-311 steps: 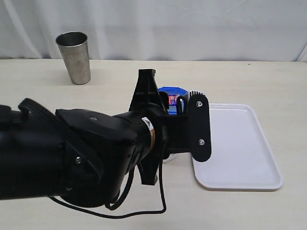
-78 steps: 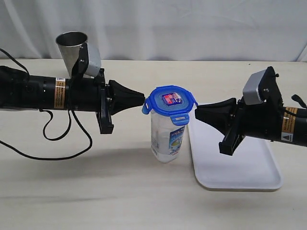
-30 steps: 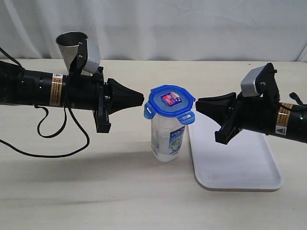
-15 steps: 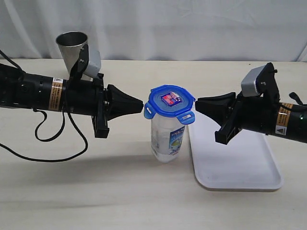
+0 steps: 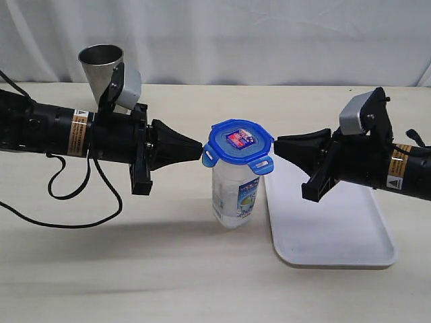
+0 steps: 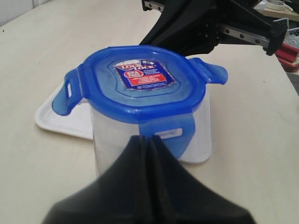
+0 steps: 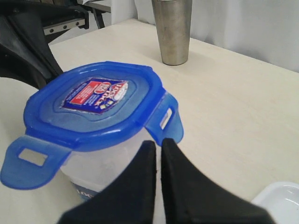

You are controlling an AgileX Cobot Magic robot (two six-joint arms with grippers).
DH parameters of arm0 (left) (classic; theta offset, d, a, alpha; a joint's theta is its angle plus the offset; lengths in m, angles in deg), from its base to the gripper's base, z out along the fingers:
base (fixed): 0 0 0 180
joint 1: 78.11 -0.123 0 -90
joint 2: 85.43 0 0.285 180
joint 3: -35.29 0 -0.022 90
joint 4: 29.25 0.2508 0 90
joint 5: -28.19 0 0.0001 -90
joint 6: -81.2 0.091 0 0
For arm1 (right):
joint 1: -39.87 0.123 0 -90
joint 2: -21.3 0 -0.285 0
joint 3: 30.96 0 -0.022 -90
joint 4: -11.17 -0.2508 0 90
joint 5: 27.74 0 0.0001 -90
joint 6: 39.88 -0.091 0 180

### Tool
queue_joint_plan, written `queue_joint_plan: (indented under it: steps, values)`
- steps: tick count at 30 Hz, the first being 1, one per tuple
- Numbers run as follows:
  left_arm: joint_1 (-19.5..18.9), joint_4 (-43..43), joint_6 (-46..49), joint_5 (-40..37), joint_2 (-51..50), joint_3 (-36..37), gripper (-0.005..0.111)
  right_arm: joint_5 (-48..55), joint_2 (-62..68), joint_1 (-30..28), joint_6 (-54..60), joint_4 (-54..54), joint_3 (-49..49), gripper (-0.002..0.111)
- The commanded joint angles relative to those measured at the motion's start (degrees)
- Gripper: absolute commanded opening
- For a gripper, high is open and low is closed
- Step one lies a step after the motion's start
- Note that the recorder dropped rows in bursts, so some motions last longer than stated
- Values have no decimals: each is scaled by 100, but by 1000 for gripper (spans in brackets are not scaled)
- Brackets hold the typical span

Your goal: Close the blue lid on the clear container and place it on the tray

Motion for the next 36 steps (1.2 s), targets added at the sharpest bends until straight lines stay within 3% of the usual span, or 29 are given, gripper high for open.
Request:
queue_joint_plan:
  steps: [1, 6, 13, 29, 36]
  values:
    - [14, -19, -55, 169, 14, 20, 0, -68, 8, 9, 12, -58, -25, 4]
    - [14, -131, 104, 84, 14, 20, 0, -68, 8, 9, 12, -58, -25, 4]
    - [14, -619, 456, -703, 1, 20, 0, -68, 8, 9, 12, -36, -25, 4]
    - [103, -791, 696, -90, -267, 20, 0, -68, 8, 9, 0, 2, -25, 4]
    - [103, -474, 508, 53, -267, 20, 0, -68, 8, 9, 10, -16, -25, 4]
